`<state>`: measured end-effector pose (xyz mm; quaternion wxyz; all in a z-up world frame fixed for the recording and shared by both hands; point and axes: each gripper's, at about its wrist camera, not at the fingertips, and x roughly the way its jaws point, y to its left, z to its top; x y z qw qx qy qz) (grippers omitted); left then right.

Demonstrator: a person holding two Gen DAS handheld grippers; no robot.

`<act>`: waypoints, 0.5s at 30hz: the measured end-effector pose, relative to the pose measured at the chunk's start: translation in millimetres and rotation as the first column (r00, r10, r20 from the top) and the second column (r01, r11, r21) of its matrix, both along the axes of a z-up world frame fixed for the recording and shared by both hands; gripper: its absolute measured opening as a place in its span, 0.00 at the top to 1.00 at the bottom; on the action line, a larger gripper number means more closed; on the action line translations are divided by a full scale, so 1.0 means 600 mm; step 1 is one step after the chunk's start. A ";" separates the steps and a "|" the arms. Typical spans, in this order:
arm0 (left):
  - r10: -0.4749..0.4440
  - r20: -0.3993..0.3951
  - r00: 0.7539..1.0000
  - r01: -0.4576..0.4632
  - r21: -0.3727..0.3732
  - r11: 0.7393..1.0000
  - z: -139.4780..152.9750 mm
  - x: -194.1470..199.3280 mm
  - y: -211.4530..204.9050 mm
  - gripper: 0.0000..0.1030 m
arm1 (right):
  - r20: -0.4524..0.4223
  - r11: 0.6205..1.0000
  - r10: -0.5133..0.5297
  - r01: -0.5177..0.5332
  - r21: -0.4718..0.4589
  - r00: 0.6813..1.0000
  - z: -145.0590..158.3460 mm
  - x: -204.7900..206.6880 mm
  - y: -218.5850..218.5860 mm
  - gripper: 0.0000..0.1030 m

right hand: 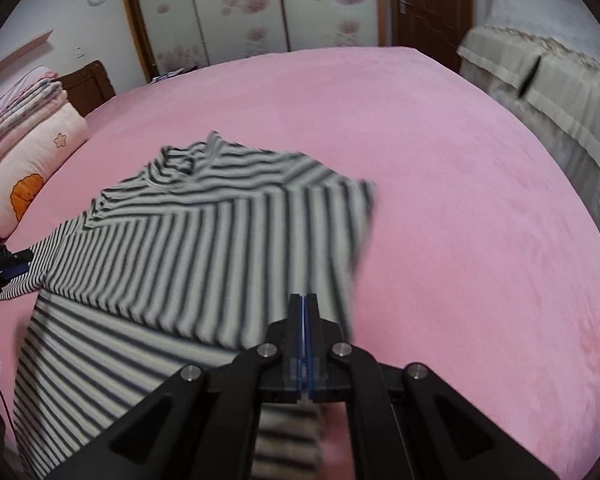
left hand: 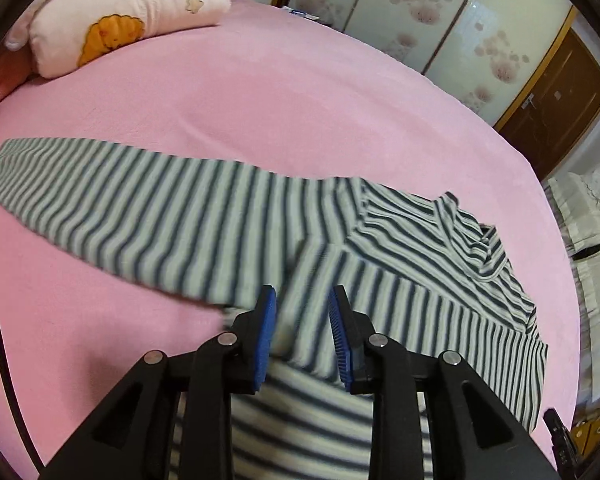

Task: Fold small clothes

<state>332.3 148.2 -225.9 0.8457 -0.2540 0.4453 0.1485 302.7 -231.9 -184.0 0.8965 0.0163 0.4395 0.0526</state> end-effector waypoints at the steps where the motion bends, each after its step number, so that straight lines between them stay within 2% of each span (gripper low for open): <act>1: -0.016 0.004 1.000 0.016 -0.010 1.000 -0.010 0.012 -0.013 0.75 | -0.004 1.000 0.008 -0.008 -0.006 1.000 -0.004 0.012 0.013 0.99; 4: -0.062 -0.015 0.998 0.062 0.012 0.998 -0.041 0.043 -0.047 0.75 | -0.028 1.000 0.012 -0.012 -0.015 1.000 -0.026 0.042 0.037 0.99; 7: -0.058 -0.095 0.994 0.068 0.101 0.993 -0.085 0.063 -0.060 0.75 | -0.075 0.998 -0.024 0.020 -0.055 0.997 -0.061 0.064 0.035 0.99; 10: -0.075 -0.096 0.993 0.082 0.074 0.994 -0.111 0.064 -0.045 0.75 | -0.090 0.995 -0.064 0.057 -0.085 0.994 -0.084 0.058 0.002 0.99; 15: -0.141 -0.085 0.986 0.148 0.076 0.986 -0.107 0.059 -0.039 0.75 | -0.089 0.994 -0.078 0.070 -0.087 0.993 -0.085 0.035 -0.041 0.99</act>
